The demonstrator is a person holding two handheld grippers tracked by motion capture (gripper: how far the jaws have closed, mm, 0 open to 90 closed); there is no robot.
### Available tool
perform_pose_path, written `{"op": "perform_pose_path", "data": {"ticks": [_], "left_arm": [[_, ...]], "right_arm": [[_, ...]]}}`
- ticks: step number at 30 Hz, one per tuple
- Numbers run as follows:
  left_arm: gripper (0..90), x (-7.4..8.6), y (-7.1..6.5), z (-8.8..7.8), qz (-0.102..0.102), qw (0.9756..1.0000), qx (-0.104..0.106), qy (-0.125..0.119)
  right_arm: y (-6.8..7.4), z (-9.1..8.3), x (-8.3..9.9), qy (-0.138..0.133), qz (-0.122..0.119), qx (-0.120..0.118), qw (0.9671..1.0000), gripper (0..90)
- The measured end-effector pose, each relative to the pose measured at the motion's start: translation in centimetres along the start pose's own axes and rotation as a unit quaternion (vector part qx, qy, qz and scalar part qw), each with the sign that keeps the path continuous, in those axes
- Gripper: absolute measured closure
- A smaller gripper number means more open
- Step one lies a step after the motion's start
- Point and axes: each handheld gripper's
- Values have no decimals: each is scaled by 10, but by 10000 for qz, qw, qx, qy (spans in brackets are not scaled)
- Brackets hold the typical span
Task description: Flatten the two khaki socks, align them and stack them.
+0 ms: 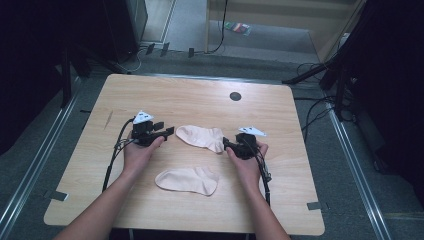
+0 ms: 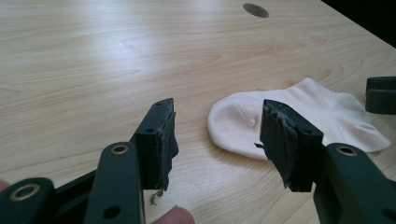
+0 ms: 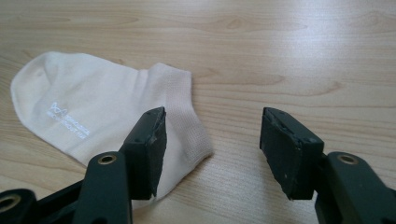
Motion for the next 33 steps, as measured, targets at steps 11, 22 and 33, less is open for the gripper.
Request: {"op": "perform_pose_path", "data": {"ticks": [11, 22, 33], "left_arm": [[457, -5, 4, 22, 8, 9999, 63, 135], [544, -2, 11, 22, -115, 9995, -44, 275], [516, -6, 12, 33, -260, 9985, 94, 463]], "right_arm": [[7, 3, -4, -12, -73, -191, 9998, 420], [11, 1, -12, -52, 13, -107, 9999, 450], [7, -4, -15, -54, 184, -159, 9997, 501]]}}
Point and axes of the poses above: each handheld gripper's, and its own axes: z roughly forward along the jaws, x roughly out of its underside, y roughly to its left, and after that the axes turned 11 degrees about x, right-handed
